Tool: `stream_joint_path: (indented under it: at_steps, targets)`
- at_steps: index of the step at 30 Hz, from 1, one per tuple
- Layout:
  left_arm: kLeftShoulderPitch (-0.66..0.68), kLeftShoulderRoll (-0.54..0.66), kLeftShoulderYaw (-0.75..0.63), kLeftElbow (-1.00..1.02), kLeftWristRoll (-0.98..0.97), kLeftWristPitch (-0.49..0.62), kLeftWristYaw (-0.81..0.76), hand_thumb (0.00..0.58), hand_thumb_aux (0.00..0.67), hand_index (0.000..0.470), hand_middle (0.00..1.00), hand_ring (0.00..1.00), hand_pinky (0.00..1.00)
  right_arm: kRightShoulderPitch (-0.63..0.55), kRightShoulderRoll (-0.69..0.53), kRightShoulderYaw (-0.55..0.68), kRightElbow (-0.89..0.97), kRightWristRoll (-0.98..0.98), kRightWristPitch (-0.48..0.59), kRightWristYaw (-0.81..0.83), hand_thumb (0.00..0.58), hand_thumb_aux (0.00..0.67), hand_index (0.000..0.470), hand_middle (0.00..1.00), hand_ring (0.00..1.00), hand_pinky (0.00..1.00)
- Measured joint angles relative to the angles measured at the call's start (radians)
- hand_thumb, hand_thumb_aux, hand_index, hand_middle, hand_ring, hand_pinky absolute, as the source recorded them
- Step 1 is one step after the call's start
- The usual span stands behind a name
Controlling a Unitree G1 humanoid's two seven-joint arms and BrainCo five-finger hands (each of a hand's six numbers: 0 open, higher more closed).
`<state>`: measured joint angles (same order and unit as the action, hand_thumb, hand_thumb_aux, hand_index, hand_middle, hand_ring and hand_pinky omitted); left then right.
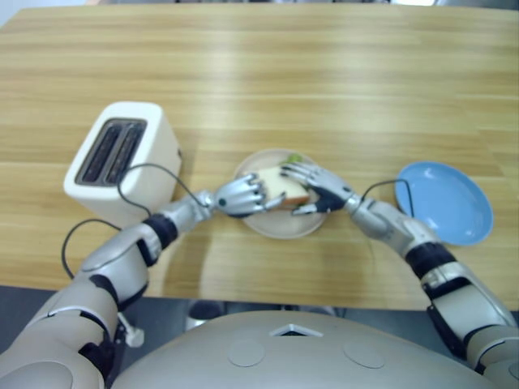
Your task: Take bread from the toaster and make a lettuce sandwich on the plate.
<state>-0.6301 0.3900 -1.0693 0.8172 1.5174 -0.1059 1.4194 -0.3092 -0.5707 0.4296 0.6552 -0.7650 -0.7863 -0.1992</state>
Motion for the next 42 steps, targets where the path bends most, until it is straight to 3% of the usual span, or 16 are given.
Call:
stream_joint_path:
  at_steps: [9,10,18,19,23,27,35,42]
  targets:
    - [-0.004,0.038,0.007,-0.057,-0.037,-0.046,-0.035,0.58,0.67,0.46,0.96,0.96,0.96,-0.011,-0.01,0.017,-0.01,-0.034,0.015,-0.008,0.0,0.0,0.0,0.0,0.0,0.0]
    - [-0.004,0.039,0.01,-0.063,-0.045,-0.062,-0.048,0.0,0.0,0.0,0.98,0.98,0.98,-0.013,-0.017,0.021,-0.021,-0.046,0.02,-0.009,0.0,0.0,0.0,0.0,0.0,0.0]
    - [0.015,0.125,0.151,-0.232,-0.249,-0.236,-0.302,0.0,0.0,0.0,0.96,0.96,0.96,-0.025,-0.058,0.047,-0.055,-0.096,0.056,-0.028,0.0,0.0,0.0,0.0,0.0,0.0]
    - [0.027,0.14,0.175,-0.273,-0.272,-0.246,-0.326,0.0,0.0,0.0,0.8,0.8,0.8,-0.026,-0.061,0.048,-0.056,-0.101,0.059,-0.033,0.0,0.0,0.0,0.0,0.0,0.0]
    - [0.084,0.195,0.272,-0.433,-0.343,-0.263,-0.433,0.0,0.0,0.0,0.6,0.6,0.6,-0.027,-0.066,0.071,-0.057,-0.121,0.072,-0.045,0.0,0.0,0.0,0.0,0.0,0.0]
    - [0.181,0.252,0.396,-0.591,-0.462,-0.29,-0.573,0.0,0.0,0.0,0.0,0.0,0.0,-0.027,-0.068,0.076,-0.067,-0.124,0.082,-0.048,0.0,0.0,0.0,0.0,0.0,0.0]
    - [0.434,0.348,0.711,-0.843,-0.782,-0.313,-0.858,0.0,0.0,0.0,0.0,0.0,0.0,0.017,-0.105,0.058,-0.136,-0.109,0.093,-0.053,0.0,0.0,0.0,0.0,0.0,0.0]
    - [0.683,0.411,0.86,-0.872,-0.996,-0.377,-1.08,0.0,0.0,0.0,0.0,0.0,0.0,0.174,-0.154,-0.129,-0.357,0.114,0.043,-0.051,0.0,0.0,0.0,0.0,0.0,0.0]
